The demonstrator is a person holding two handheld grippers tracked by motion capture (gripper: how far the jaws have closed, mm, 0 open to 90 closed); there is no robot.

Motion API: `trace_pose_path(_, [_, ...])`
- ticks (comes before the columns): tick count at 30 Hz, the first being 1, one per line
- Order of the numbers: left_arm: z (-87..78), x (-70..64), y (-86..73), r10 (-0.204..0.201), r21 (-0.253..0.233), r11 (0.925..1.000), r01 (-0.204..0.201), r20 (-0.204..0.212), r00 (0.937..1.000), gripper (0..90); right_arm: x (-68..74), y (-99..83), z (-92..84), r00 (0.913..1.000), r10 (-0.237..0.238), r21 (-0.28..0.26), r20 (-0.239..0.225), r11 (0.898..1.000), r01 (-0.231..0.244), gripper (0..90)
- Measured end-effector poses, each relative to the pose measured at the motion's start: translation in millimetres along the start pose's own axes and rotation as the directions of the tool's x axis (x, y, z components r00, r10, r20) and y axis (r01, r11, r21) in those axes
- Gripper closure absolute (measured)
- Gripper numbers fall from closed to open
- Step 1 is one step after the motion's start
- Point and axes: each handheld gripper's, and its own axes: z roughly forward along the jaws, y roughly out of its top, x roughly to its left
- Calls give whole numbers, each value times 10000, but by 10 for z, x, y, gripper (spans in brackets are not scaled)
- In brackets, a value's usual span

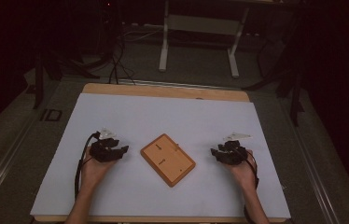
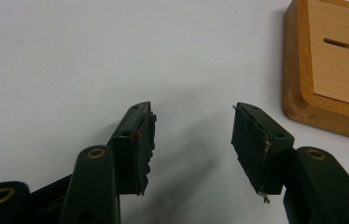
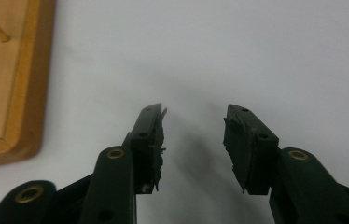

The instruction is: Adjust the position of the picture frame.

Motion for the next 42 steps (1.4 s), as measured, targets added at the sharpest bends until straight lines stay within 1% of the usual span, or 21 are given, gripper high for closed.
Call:
trace_pose_path(3, [-12,4,1,-32,-30,10000,32,49,10000,487,59,26,20,9998,-149,-42,-104,9999,148,594])
trace_pose_path(5, [-14,4,2,-11,-14,10000,11,8,10000,488,88,39,23,9997,-202,-93,-164,9998,201,603])
trace_pose_path(12, [-23,-17,8,131,15,9999,-131,-19,9999,484,132,49,36,9996,-219,-98,-170,9997,218,612])
trace_pose_path(19, [-21,-13,8,157,38,9999,-157,-36,9999,483,221,75,57,9982,-464,-59,-381,9989,462,610])
trace_pose_path(21, [-17,-11,9,162,32,9999,-162,-35,9999,483,239,86,58,9978,-436,-108,-493,9990,431,596])
trace_pose_path(26, [-8,-9,17,209,108,9997,-209,-16,9998,483,258,109,52,9976,-424,-187,-552,9990,414,581])
trace_pose_path(29, [5,-10,20,262,188,9995,-261,-25,9997,484,282,125,52,9966,-422,-215,-702,9989,407,578])
trace_pose_path(32, [6,-6,15,182,201,9996,-181,-44,9998,482,298,142,75,9949,-447,-164,-902,9989,434,577])
trace_pose_path(34, [0,-7,14,195,194,9996,-194,-48,9998,483,319,155,90,9938,-605,-72,-932,9982,601,574])
trace_pose_path(38, [2,-9,10,182,217,9996,-181,-62,9998,480,367,178,113,9903,-685,-37,-1211,9976,686,561])
trace_pose_path(42, [5,-11,10,246,252,9994,-244,-58,9997,478,413,212,142,9871,-842,-36,-1363,9964,845,554])
